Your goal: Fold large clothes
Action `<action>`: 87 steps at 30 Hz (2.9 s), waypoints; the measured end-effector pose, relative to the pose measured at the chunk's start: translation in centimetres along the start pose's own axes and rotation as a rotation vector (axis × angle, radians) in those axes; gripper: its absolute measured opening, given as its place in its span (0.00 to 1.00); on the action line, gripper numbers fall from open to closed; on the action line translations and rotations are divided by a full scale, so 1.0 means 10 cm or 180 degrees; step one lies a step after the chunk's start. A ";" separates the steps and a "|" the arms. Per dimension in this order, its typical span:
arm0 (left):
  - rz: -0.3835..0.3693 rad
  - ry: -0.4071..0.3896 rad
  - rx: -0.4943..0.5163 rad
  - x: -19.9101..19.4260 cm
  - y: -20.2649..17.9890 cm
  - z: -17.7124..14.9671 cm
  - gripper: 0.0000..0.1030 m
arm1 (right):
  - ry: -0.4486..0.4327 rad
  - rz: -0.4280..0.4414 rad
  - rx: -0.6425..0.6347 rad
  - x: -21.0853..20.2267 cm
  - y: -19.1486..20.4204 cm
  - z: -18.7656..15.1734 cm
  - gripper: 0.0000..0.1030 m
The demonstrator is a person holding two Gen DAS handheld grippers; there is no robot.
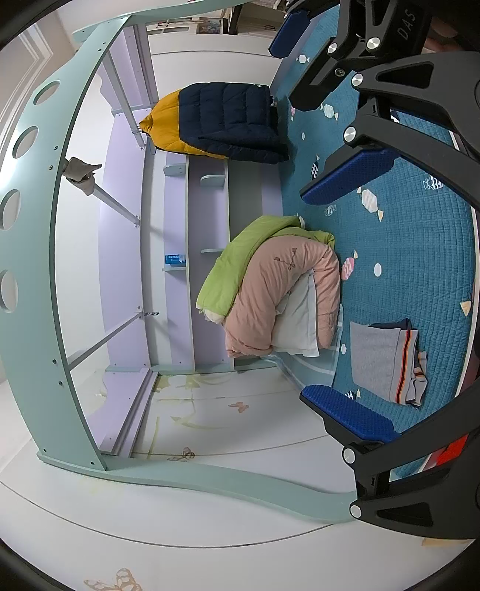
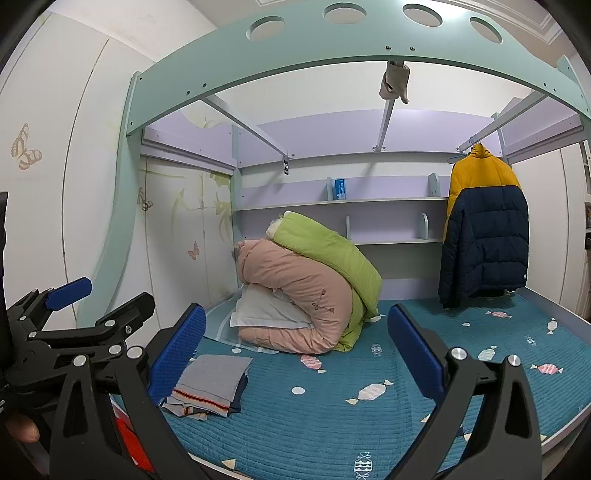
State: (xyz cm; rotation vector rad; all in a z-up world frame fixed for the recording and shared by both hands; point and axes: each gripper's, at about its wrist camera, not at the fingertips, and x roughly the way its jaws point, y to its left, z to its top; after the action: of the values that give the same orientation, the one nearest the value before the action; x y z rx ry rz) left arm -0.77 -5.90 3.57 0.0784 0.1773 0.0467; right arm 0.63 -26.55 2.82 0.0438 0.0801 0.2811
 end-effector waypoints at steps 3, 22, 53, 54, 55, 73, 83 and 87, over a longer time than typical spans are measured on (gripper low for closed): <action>0.0013 -0.0004 -0.0004 0.00 -0.01 0.00 0.95 | -0.0007 -0.0001 0.0002 0.00 0.01 0.00 0.93; 0.0055 -0.0024 -0.0021 -0.03 -0.07 0.03 0.95 | 0.0011 0.0015 0.0015 0.01 0.05 -0.01 0.93; 0.0113 -0.0033 -0.0026 -0.10 -0.17 0.03 0.95 | 0.0022 0.0009 0.0037 0.04 0.17 -0.02 0.93; 0.0113 -0.0032 -0.0026 -0.10 -0.17 0.03 0.95 | 0.0022 0.0010 0.0038 0.04 0.19 -0.02 0.93; 0.0114 -0.0032 -0.0025 -0.10 -0.17 0.03 0.95 | 0.0024 0.0011 0.0040 0.04 0.19 -0.02 0.93; 0.0116 -0.0035 -0.0025 -0.10 -0.18 0.03 0.95 | 0.0028 0.0005 0.0050 0.05 0.23 -0.03 0.93; 0.0116 -0.0034 -0.0026 -0.09 -0.18 0.02 0.95 | 0.0025 0.0000 0.0055 0.05 0.25 -0.03 0.93; 0.0112 -0.0035 -0.0026 -0.09 -0.17 0.02 0.95 | 0.0023 0.0000 0.0054 0.05 0.25 -0.03 0.93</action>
State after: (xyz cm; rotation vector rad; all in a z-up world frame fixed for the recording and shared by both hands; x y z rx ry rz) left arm -1.58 -7.69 3.77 0.0738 0.1648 0.0821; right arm 0.41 -23.99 2.61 0.0598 0.0898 0.2807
